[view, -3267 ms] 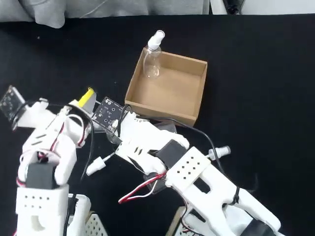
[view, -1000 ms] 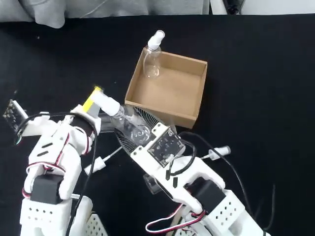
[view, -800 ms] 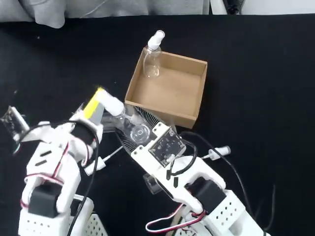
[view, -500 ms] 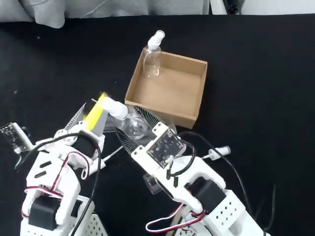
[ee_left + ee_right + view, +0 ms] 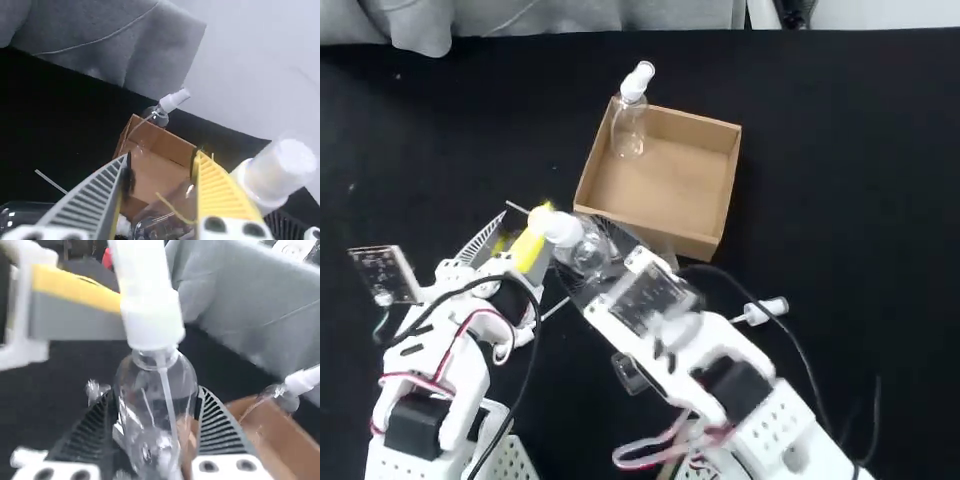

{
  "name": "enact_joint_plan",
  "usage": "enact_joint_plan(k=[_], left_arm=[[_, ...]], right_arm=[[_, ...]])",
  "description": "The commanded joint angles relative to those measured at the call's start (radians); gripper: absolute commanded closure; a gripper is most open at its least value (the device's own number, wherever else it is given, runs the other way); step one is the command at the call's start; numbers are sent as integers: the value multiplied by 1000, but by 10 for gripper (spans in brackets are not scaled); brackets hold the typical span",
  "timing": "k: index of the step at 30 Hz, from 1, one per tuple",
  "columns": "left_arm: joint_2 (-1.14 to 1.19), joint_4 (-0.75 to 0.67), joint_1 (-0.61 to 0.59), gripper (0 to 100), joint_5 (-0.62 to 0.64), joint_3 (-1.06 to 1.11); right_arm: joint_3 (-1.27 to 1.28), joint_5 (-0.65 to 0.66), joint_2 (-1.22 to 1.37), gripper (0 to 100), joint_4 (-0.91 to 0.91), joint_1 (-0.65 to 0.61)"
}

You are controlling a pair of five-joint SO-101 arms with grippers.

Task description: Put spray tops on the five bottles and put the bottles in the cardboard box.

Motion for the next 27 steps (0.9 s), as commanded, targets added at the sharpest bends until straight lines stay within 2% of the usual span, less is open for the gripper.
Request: enact_joint_plan(k=[1,13,19,27], left_arm=[[-9,-9,19,809,-12,-12],[-12,-9,13,809,21,5],[-12,-15,-85,809,66,-4],[-12,-12,-111,809,109,-4]], right_arm=[[-85,11,136,921,-2,-3],[-93,11,143,921,-3,-2],[-93,11,143,921,-8,-2],[-93,11,143,921,-9,-2]])
